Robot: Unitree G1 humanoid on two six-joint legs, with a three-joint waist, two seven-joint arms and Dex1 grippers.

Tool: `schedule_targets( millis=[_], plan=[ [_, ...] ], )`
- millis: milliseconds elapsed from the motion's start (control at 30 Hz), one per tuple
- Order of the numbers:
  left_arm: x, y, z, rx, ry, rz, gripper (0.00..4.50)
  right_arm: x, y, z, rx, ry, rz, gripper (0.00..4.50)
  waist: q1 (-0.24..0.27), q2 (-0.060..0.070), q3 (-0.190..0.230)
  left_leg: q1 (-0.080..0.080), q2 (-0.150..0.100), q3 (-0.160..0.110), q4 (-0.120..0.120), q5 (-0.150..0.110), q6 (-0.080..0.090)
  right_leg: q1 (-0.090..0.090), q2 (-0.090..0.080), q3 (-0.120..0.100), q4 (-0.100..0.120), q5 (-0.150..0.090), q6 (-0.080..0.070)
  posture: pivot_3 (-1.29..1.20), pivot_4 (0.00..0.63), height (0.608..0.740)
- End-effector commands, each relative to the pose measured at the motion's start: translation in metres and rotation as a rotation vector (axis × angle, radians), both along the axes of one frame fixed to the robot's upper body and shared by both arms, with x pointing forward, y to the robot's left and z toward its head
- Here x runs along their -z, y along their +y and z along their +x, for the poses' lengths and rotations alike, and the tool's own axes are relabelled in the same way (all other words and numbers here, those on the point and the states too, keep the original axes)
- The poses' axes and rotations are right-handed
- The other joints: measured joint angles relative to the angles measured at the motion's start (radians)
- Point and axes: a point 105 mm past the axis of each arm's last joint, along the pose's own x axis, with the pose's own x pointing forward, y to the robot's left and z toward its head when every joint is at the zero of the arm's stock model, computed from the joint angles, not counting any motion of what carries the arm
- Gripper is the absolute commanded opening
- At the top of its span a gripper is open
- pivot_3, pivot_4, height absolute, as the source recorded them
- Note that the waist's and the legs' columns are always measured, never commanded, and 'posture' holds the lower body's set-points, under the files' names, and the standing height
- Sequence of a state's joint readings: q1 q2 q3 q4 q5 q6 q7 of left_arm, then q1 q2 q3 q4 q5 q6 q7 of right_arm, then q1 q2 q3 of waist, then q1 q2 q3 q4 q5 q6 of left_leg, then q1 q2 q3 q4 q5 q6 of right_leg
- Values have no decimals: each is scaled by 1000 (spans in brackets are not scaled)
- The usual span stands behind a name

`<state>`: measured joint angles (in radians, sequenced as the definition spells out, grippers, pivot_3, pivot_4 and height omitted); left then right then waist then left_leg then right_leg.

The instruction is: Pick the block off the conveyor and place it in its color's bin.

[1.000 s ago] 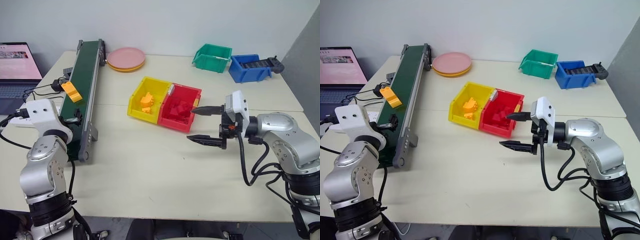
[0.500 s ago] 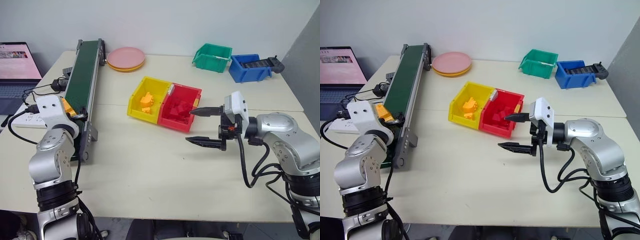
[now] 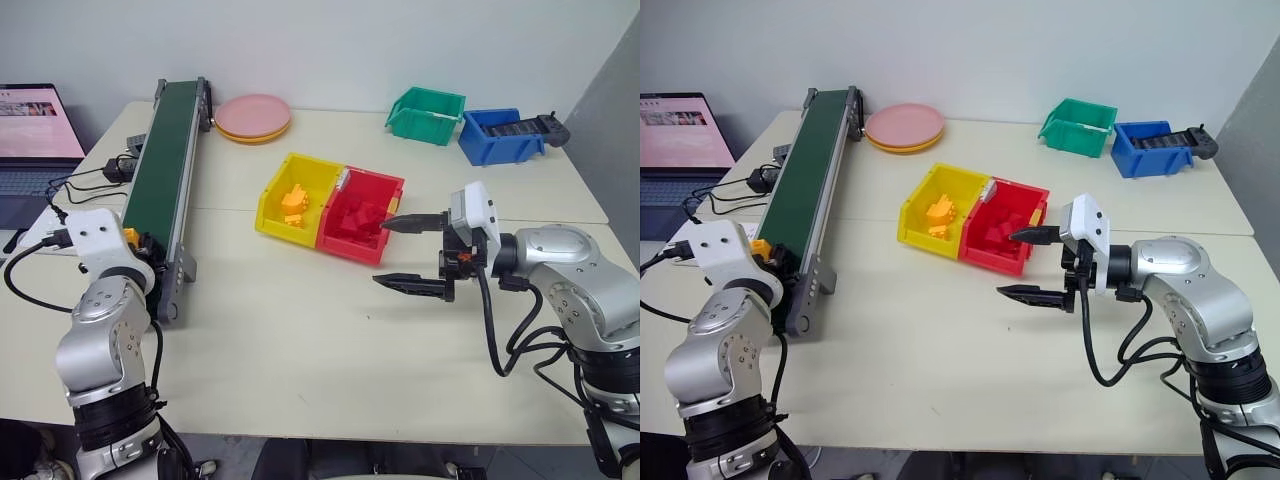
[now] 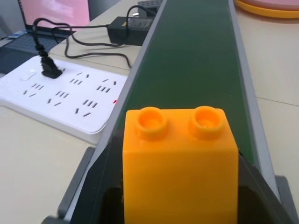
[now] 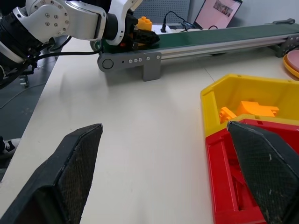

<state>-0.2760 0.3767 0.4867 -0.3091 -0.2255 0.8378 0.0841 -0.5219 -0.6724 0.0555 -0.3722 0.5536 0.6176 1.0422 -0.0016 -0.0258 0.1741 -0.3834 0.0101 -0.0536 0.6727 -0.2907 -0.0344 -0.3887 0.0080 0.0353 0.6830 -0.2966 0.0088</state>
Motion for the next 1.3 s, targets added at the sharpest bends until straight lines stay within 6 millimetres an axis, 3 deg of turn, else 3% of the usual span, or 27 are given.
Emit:
schedule_targets(
  millis=[33, 100, 167, 333, 567, 833, 933, 1000, 1300],
  plan=[
    [-28, 0, -9, -6, -82, 65, 1528, -17, -2, -2, -12, -58, 21, 4500, 0, 0, 0, 0, 0, 0, 0, 0, 0, 0, 0, 0, 0, 0, 0, 0, 150, 740],
    [-34, -2, -10, 10, -91, 91, 1528, -18, -2, -2, -13, -60, 22, 4500, 0, 0, 0, 0, 0, 0, 0, 0, 0, 0, 0, 0, 0, 0, 0, 0, 150, 740],
    [-48, -20, -2, 122, -117, 149, 1528, -20, -3, -1, -1, -70, 24, 4500, 0, 0, 0, 0, 0, 0, -1, 0, 0, 0, 0, 0, 0, 0, 0, 0, 150, 740],
    [-80, -117, 47, 652, -144, 187, 1528, -36, -16, 2, 104, -106, 70, 4500, 25, -1, 1, -1, -1, -3, 0, 0, 0, 1, -1, -3, 0, 0, 0, 0, 150, 740],
    [-87, -177, 96, 885, -121, 211, 1528, -44, -23, -9, 191, -122, 84, 4500, 14, 0, 1, -3, -1, 1, 1, 1, -1, -1, 0, 0, -2, 0, 0, 0, 150, 740],
    [-70, -212, 129, 996, -82, 196, 1528, -49, -20, -22, 239, -128, 103, 4500, 1, -1, 1, -3, -1, 0, 2, 0, 0, -1, 0, -1, 0, 0, 0, 0, 150, 740],
    [-68, -207, 137, 962, -74, 223, 1528, -45, -21, -24, 252, -120, 93, 4500, 1, -1, 1, -5, -2, 0, 2, 0, 0, -1, 0, -1, -1, 0, 1, 0, 150, 740],
    [-65, -205, 140, 959, -69, 202, 2233, -46, -23, -24, 265, -121, 93, 4500, -1, -1, 1, -7, -2, 0, 3, 0, 0, -3, 0, 0, -1, 0, 1, 0, 150, 740],
    [-65, -209, 141, 987, -80, 212, 3810, -48, -28, -21, 298, -124, 91, 4500, 0, -1, 1, -17, -2, 2, 5, 0, 0, -16, 0, 1, 5, 0, 1, 0, 150, 740]
  ],
)
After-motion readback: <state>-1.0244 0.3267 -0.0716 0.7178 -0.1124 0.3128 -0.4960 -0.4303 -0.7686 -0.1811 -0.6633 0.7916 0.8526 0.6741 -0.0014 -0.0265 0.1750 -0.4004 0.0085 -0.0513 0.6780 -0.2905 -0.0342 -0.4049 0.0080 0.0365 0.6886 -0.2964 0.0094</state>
